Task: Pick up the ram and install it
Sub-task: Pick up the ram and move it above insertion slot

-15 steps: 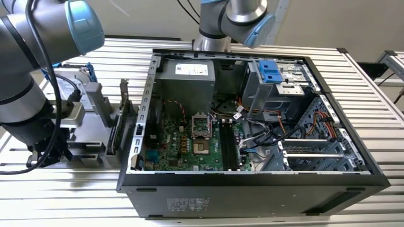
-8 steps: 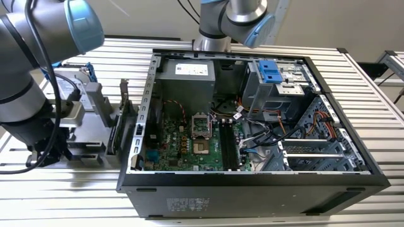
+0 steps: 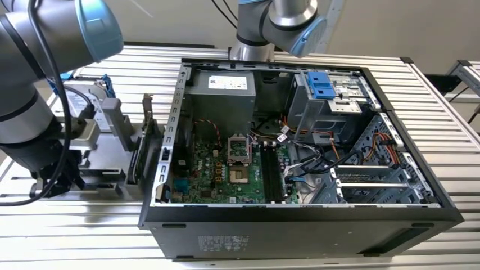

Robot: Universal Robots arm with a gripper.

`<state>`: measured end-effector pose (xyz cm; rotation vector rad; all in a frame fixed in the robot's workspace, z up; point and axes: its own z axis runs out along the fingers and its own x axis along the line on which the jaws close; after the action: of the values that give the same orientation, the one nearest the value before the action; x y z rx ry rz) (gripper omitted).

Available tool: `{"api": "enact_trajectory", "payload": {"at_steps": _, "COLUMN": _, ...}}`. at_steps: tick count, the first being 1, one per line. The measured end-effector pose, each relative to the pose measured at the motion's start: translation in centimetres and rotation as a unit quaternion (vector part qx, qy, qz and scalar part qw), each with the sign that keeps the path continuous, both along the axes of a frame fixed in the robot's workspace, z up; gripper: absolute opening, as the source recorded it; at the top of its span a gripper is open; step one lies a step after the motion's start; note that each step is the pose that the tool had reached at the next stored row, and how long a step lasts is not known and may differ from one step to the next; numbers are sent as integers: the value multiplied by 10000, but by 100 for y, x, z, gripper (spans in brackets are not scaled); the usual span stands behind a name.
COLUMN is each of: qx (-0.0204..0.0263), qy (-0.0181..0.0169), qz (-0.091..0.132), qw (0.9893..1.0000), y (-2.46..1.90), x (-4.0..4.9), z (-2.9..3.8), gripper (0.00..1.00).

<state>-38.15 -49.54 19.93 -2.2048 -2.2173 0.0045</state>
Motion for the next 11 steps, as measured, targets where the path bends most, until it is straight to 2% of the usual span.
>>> {"api": "enact_trajectory", "payload": {"at_steps": 11, "qx": -1, "qy": 1, "qz": 0, "qw": 10000, "y": 0, "x": 0, "z": 51, "gripper": 0}}
